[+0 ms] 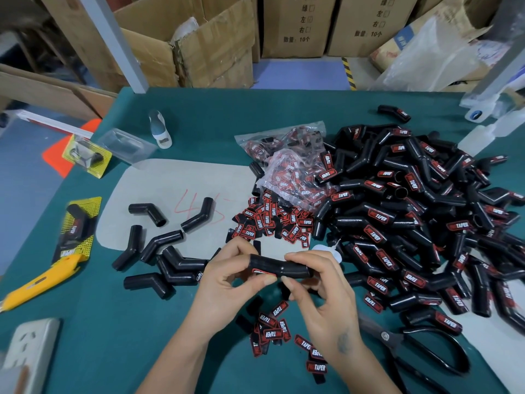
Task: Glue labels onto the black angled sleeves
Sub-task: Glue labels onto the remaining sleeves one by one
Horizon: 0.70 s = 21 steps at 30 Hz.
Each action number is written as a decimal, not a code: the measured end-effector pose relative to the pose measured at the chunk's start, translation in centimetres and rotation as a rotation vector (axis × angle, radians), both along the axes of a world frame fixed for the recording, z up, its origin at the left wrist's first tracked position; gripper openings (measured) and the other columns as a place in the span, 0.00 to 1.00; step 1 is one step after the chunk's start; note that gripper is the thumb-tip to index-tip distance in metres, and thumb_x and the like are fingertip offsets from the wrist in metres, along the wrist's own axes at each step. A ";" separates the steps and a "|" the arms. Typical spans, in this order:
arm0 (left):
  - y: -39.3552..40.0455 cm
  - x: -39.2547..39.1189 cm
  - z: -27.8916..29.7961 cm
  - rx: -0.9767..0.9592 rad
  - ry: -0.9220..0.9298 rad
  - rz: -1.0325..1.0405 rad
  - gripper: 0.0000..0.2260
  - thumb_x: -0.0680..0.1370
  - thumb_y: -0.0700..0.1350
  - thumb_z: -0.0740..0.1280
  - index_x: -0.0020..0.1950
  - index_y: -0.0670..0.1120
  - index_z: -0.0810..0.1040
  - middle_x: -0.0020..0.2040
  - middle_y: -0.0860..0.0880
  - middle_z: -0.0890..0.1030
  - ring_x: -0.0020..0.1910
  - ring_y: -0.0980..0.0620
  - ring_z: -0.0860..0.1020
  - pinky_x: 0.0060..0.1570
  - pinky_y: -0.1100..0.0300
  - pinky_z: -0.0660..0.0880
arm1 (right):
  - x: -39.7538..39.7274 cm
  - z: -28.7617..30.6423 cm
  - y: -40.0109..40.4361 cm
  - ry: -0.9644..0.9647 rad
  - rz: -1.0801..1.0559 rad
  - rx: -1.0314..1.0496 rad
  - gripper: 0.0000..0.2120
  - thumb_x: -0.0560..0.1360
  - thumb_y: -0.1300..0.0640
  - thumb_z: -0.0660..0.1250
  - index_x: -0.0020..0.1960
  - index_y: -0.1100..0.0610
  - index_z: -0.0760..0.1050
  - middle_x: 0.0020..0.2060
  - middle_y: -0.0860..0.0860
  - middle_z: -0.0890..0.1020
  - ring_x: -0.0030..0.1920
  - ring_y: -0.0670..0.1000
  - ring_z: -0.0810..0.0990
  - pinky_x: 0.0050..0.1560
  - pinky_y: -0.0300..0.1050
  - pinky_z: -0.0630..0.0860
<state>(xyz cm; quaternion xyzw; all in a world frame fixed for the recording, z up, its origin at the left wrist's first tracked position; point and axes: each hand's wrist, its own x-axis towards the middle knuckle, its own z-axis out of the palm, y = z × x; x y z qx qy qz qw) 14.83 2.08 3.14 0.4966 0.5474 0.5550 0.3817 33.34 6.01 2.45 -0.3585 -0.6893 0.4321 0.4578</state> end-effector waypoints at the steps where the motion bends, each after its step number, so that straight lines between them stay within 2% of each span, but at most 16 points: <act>1: 0.0 0.0 0.0 0.000 0.000 0.001 0.06 0.74 0.49 0.77 0.49 0.51 0.88 0.43 0.54 0.75 0.41 0.48 0.75 0.39 0.48 0.72 | 0.0 0.0 0.0 0.000 0.001 0.004 0.15 0.81 0.55 0.70 0.65 0.45 0.78 0.59 0.40 0.78 0.54 0.54 0.83 0.44 0.51 0.83; 6: 0.1 0.0 0.3 0.008 -0.029 0.000 0.07 0.73 0.48 0.77 0.50 0.55 0.88 0.44 0.55 0.75 0.41 0.49 0.75 0.40 0.55 0.74 | 0.0 0.0 0.0 -0.007 -0.001 0.007 0.15 0.81 0.54 0.70 0.66 0.43 0.78 0.59 0.40 0.78 0.55 0.55 0.83 0.46 0.53 0.84; 8: 0.1 0.1 0.3 0.010 -0.032 -0.005 0.06 0.73 0.48 0.77 0.50 0.54 0.88 0.44 0.54 0.75 0.41 0.49 0.74 0.40 0.53 0.74 | 0.0 0.0 0.0 -0.008 -0.001 0.004 0.15 0.81 0.54 0.70 0.66 0.43 0.78 0.59 0.40 0.78 0.55 0.55 0.83 0.46 0.53 0.84; 12: 0.0 -0.1 0.2 -0.001 -0.034 -0.003 0.06 0.73 0.48 0.77 0.49 0.50 0.88 0.44 0.48 0.74 0.41 0.40 0.74 0.40 0.42 0.73 | 0.0 0.2 0.0 -0.002 0.004 0.006 0.16 0.80 0.55 0.70 0.66 0.43 0.77 0.59 0.40 0.78 0.56 0.56 0.82 0.44 0.53 0.84; 16: -0.1 -0.1 0.3 0.006 -0.032 -0.015 0.06 0.74 0.48 0.77 0.50 0.52 0.88 0.44 0.48 0.74 0.41 0.42 0.74 0.41 0.44 0.73 | 0.0 0.3 -0.1 -0.007 -0.004 0.026 0.16 0.80 0.55 0.70 0.66 0.42 0.77 0.59 0.39 0.78 0.56 0.55 0.83 0.45 0.52 0.84; 21: 0.0 0.0 0.4 0.019 -0.033 -0.010 0.06 0.74 0.53 0.78 0.50 0.55 0.89 0.44 0.53 0.75 0.42 0.48 0.75 0.40 0.47 0.74 | 0.0 0.6 -0.1 -0.028 -0.014 0.109 0.18 0.79 0.58 0.70 0.66 0.44 0.77 0.59 0.38 0.77 0.60 0.50 0.81 0.52 0.39 0.80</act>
